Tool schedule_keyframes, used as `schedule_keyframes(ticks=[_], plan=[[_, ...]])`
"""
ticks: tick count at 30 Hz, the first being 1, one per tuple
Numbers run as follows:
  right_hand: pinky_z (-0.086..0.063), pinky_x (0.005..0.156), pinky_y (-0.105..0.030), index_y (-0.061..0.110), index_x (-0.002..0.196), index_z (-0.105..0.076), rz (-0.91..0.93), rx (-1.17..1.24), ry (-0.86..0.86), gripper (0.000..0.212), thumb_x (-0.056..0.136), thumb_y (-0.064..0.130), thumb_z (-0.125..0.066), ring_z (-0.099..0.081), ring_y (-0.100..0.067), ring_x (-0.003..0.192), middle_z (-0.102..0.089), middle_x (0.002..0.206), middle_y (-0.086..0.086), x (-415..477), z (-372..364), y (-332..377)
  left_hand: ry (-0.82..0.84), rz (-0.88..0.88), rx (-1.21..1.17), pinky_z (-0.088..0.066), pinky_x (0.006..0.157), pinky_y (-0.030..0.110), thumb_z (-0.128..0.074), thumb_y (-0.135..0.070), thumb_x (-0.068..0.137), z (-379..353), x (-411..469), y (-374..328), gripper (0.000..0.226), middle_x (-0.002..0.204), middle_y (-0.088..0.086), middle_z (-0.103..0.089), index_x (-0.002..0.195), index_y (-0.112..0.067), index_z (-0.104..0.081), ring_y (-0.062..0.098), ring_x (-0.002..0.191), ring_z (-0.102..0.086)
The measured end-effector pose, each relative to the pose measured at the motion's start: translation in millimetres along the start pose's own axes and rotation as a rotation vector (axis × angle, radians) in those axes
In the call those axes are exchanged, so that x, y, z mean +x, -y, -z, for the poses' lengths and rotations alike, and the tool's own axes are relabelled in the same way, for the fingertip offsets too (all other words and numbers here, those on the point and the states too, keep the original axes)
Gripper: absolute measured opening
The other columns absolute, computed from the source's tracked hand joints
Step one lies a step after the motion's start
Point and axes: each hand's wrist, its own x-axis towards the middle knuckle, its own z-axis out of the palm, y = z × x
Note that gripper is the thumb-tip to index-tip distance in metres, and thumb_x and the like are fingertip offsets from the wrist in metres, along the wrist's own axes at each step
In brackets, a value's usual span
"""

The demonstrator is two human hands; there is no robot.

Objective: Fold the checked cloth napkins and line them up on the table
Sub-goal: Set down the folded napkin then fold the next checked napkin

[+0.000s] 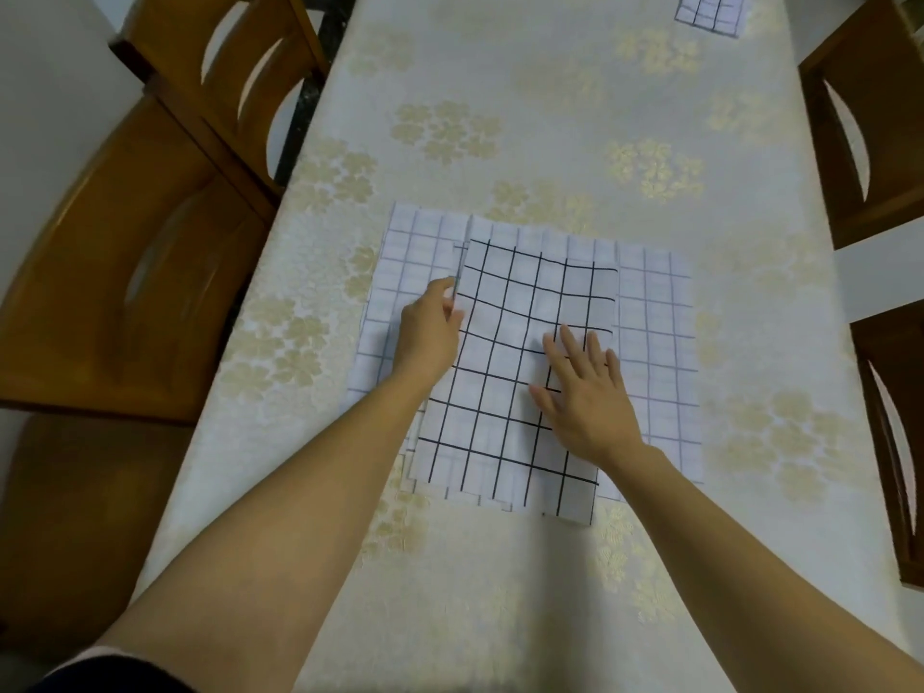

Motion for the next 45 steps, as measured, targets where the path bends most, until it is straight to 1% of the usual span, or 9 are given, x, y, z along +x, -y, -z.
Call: schedule_keyframes(ticks=[2, 6, 12, 16, 20, 25, 30, 40, 45], plan=[[0.011, 0.125, -0.044, 0.028, 0.162, 0.001, 0.002, -0.045, 0.041, 0.070, 0.104, 0.058, -0.024, 0.018, -0.027, 0.154, 0.010, 0.169, 0.002, 4, -3, 1, -0.071, -0.078, 0.074, -0.047, 0.101, 0.036, -0.057, -0.016, 0.103, -2, -3, 2, 0.049, 0.139, 0.006, -0.057, 0.151, -0.018, -0.043, 0.025, 0.121, -0.053], [0.013, 0.124, -0.045, 0.029, 0.162, 0.003, 0.059, -0.106, 0.065, 0.079, 0.093, 0.068, -0.003, 0.019, -0.026, 0.154, 0.012, 0.169, 0.003, 7, -12, 1, -0.058, -0.100, 0.142, -0.036, 0.117, 0.040, -0.053, -0.026, 0.105, -12, -23, 12, 0.059, 0.159, 0.005, -0.037, 0.158, -0.018, -0.028, 0.025, 0.143, -0.034], [0.014, 0.124, -0.045, 0.034, 0.159, 0.012, 0.075, -0.122, 0.049, 0.077, 0.093, 0.071, -0.002, 0.026, -0.024, 0.151, 0.020, 0.167, 0.004, 5, -19, -7, -0.030, -0.171, 0.095, -0.027, 0.117, 0.022, -0.049, -0.025, 0.107, -24, -38, 36, 0.059, 0.165, -0.001, -0.027, 0.160, -0.018, -0.025, 0.015, 0.151, -0.026], [0.014, 0.124, -0.046, 0.035, 0.159, 0.014, 0.087, -0.132, 0.048, 0.076, 0.094, 0.071, -0.001, 0.029, -0.024, 0.150, 0.021, 0.167, 0.003, 7, -19, -7, -0.065, -0.228, 0.131, -0.033, 0.121, 0.037, -0.047, -0.022, 0.107, -31, -37, 43, 0.053, 0.164, 0.003, -0.028, 0.157, -0.012, -0.032, 0.017, 0.151, -0.026], [0.013, 0.124, -0.047, 0.033, 0.160, 0.011, 0.082, -0.130, 0.050, 0.077, 0.094, 0.071, 0.000, 0.026, -0.026, 0.151, 0.019, 0.167, 0.001, 9, -20, -4, -0.114, -0.378, 0.507, -0.015, 0.126, 0.053, -0.047, -0.027, 0.105, -34, -40, 35, 0.058, 0.167, 0.011, -0.022, 0.157, -0.008, -0.031, 0.030, 0.156, -0.013], [0.013, 0.124, -0.046, 0.031, 0.160, 0.010, 0.093, -0.088, 0.038, 0.077, 0.094, 0.068, -0.002, 0.024, -0.026, 0.152, 0.019, 0.166, 0.002, 9, -23, -3, 0.108, -0.549, 0.836, -0.004, 0.127, 0.051, -0.023, -0.044, 0.109, -58, -51, 9, 0.062, 0.170, 0.007, -0.014, 0.161, -0.012, -0.017, 0.027, 0.158, -0.001], [0.014, 0.124, -0.040, 0.018, 0.161, 0.003, 0.119, -0.041, -0.016, 0.077, 0.099, 0.063, -0.009, 0.019, -0.022, 0.154, 0.013, 0.167, 0.001, 8, -20, -11, 0.162, -0.395, 0.801, -0.001, 0.127, 0.051, -0.013, -0.052, 0.106, -69, -51, 16, 0.066, 0.171, 0.001, -0.002, 0.164, -0.020, -0.006, 0.024, 0.158, 0.006], [0.019, 0.121, -0.036, 0.020, 0.162, 0.003, -0.023, -0.039, -0.036, 0.077, 0.096, 0.060, 0.002, 0.022, -0.020, 0.152, 0.011, 0.169, 0.003, 16, -6, -61, 0.101, -0.453, 0.890, -0.005, 0.126, 0.056, -0.021, -0.049, 0.106, -67, -56, 15, 0.068, 0.171, 0.009, -0.003, 0.163, -0.014, -0.008, 0.031, 0.157, 0.005], [0.014, 0.123, -0.043, 0.018, 0.162, -0.004, -0.004, -0.039, -0.038, 0.079, 0.095, 0.059, 0.002, 0.015, -0.026, 0.154, 0.005, 0.169, 0.003, 18, 0, -65, 0.164, -0.706, 0.802, -0.016, 0.127, 0.048, -0.040, -0.036, 0.103, -97, -80, -26, 0.060, 0.164, 0.010, -0.032, 0.156, -0.009, -0.035, 0.029, 0.155, -0.020]])
